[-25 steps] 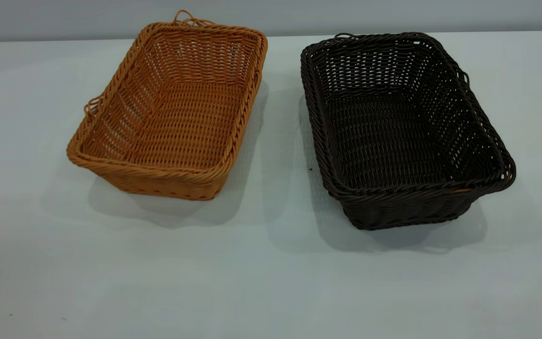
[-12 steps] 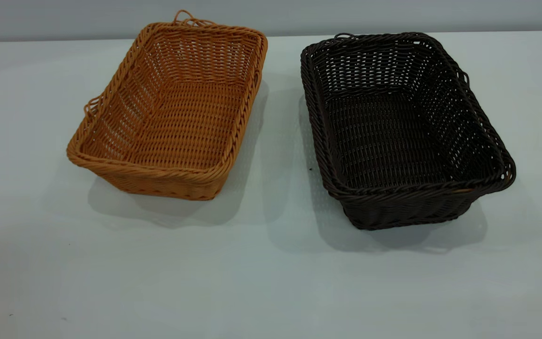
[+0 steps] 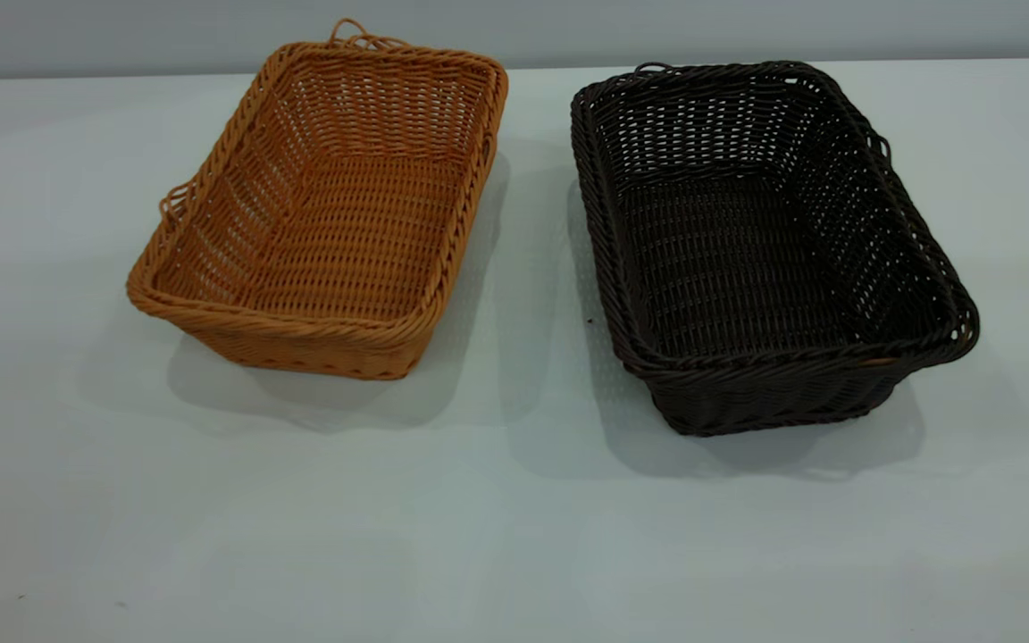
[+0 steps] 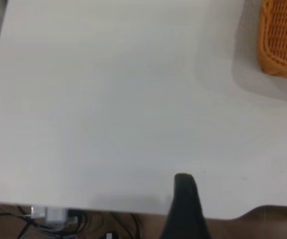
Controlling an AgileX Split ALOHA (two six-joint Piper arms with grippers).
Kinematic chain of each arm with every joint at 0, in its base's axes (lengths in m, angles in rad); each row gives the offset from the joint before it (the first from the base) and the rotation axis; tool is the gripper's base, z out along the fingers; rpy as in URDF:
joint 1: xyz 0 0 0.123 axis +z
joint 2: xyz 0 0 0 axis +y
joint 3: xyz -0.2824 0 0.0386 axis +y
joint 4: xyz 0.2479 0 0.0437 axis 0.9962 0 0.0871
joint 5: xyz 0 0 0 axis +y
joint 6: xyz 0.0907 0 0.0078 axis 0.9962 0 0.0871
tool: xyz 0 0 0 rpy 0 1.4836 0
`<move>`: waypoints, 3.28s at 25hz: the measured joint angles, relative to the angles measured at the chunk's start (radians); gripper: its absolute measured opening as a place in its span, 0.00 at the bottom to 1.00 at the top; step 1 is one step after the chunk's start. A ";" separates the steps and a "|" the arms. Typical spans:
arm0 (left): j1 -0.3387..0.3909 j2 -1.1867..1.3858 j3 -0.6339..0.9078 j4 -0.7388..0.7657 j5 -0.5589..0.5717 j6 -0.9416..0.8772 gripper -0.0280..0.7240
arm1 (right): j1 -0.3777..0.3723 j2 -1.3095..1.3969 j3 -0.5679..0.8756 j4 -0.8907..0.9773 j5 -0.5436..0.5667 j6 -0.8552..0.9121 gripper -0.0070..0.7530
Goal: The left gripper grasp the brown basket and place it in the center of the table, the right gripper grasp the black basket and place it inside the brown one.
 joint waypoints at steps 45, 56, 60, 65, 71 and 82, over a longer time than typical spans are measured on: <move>0.000 0.693 -0.169 -0.276 -0.373 0.256 0.73 | 0.185 1.510 -0.251 1.496 -0.606 -0.192 0.71; 0.000 0.839 -0.253 -0.275 -0.362 0.256 0.73 | 0.252 1.606 -0.303 1.497 -0.766 -0.092 0.64; 0.000 0.961 -0.340 -0.275 -0.378 0.256 0.73 | 0.252 1.616 -0.307 1.498 -0.801 -0.043 0.61; -0.009 1.196 -0.484 -0.275 -0.408 0.256 0.73 | 0.252 1.617 -0.307 1.498 -0.822 0.050 0.57; -0.041 1.476 -0.707 -0.276 -0.459 0.257 0.73 | 0.252 1.617 -0.307 1.498 -0.823 0.062 0.51; -0.126 1.771 -0.905 -0.277 -0.466 0.258 0.72 | 0.252 1.617 -0.308 1.498 -0.828 0.062 0.45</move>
